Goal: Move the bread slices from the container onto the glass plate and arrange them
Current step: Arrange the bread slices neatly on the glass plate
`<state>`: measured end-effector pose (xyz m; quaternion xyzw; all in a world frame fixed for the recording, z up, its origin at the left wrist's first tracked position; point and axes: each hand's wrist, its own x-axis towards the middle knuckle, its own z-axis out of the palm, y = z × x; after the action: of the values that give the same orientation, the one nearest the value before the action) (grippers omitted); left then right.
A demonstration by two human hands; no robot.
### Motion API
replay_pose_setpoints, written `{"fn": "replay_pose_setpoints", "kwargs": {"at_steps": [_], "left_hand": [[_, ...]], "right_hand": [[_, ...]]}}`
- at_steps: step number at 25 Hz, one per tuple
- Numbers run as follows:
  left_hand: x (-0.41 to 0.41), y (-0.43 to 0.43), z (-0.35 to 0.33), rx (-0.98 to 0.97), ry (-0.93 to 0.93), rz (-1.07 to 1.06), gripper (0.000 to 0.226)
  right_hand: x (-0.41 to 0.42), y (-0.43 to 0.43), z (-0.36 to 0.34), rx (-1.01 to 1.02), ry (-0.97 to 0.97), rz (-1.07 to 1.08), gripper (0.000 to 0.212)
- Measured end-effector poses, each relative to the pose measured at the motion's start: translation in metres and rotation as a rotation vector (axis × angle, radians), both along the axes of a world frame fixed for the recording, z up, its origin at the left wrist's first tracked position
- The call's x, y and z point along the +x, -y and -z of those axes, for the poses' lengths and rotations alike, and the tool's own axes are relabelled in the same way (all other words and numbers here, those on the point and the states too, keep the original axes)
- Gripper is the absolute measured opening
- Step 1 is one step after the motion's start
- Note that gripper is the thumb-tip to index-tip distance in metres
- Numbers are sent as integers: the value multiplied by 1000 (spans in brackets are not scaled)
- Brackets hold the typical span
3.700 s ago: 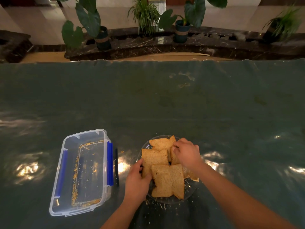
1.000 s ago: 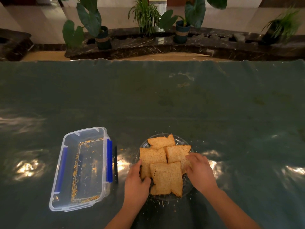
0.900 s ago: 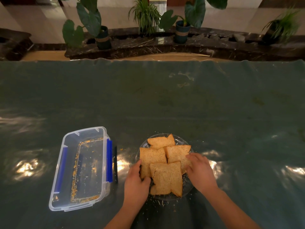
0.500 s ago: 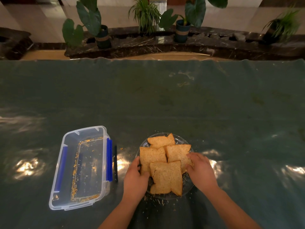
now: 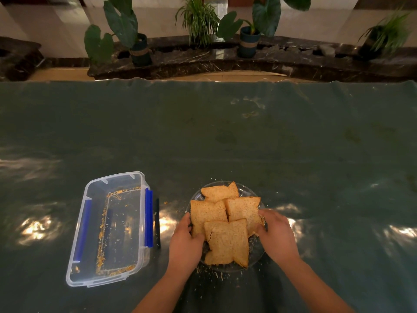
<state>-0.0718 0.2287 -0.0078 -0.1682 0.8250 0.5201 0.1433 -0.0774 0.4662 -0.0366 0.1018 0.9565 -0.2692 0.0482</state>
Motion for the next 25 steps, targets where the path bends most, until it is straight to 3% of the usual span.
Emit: {"fn": "replay_pose_setpoints", "kwargs": {"at_steps": [6, 10, 12, 16, 19, 25], "left_hand": [[-15, 2, 0, 109, 106, -125, 35], [-24, 2, 4, 59, 95, -123, 28], [-25, 2, 7, 35, 69, -92, 26], [-22, 4, 13, 45, 68, -69, 38], [-23, 4, 17, 6, 44, -23, 49], [-28, 9, 10, -9, -72, -93, 45]], "right_hand": [[-8, 4, -5, -204, 84, 122, 39], [-20, 5, -12, -336, 144, 204, 38], [-23, 7, -14, -321, 147, 188, 38], [-13, 12, -7, -82, 10, -9, 36], [-6, 18, -1, -44, 19, -80, 33], [-6, 22, 1, 6, 27, -112, 41]]}}
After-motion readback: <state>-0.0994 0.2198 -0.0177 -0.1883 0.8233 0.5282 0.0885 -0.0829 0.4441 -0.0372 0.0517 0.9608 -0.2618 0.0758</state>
